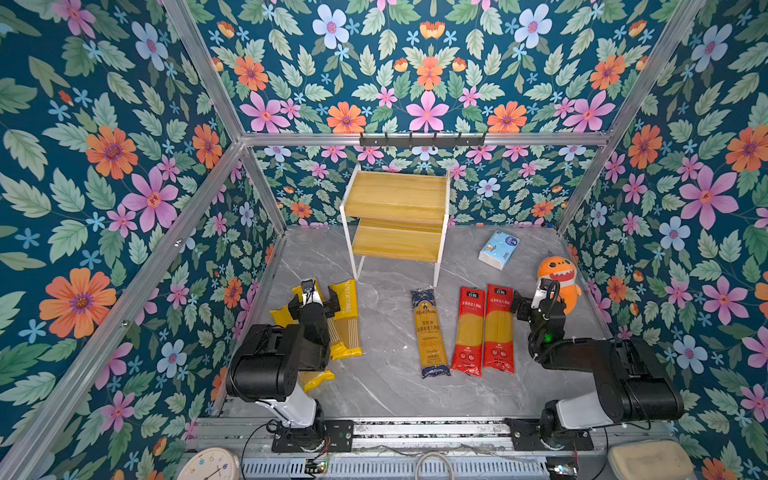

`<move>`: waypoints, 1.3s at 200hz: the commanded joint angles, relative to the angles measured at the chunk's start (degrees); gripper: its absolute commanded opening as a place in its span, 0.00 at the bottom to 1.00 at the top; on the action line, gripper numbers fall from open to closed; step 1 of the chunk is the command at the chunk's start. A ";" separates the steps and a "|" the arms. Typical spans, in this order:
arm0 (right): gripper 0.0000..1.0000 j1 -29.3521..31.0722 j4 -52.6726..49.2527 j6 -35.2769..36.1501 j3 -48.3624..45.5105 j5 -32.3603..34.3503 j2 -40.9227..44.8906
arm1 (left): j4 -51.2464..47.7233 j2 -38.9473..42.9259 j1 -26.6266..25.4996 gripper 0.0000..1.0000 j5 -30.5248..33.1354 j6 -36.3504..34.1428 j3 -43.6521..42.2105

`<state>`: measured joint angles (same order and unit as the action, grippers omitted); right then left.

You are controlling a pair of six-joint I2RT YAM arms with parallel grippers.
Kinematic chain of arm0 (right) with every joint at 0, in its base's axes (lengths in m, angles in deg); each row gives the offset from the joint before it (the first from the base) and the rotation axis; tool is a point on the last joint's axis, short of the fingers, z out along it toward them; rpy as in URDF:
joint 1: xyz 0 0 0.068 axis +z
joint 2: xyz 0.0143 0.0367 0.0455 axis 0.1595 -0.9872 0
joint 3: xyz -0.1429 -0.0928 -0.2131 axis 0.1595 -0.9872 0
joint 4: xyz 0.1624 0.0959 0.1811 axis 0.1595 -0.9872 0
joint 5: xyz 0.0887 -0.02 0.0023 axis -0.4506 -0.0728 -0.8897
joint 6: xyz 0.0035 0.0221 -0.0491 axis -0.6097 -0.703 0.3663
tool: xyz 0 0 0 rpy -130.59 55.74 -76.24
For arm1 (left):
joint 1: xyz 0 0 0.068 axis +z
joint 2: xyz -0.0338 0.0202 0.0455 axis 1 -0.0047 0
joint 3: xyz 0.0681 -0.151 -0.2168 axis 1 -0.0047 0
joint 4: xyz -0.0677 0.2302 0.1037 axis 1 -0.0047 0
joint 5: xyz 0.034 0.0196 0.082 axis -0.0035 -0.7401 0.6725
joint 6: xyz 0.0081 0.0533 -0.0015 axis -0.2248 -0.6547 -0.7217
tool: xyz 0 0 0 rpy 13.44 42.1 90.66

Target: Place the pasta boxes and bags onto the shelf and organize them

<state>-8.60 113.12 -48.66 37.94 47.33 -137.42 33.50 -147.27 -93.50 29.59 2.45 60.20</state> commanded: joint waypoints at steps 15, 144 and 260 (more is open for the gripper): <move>0.99 0.06 1.53 0.51 0.38 -0.15 -0.08 | 1.42 0.05 -0.01 1.00 0.12 -0.16 0.02; 0.99 -0.67 0.82 0.16 0.51 -1.40 0.01 | 1.25 0.05 0.03 1.00 -0.03 -0.16 0.08; 0.99 -0.75 1.01 -0.11 0.47 -1.12 0.06 | 1.24 0.10 0.08 1.00 0.01 -0.16 0.03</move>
<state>-9.30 113.05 -48.73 38.18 45.89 -137.42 33.50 -147.27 -93.50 29.54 2.45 60.18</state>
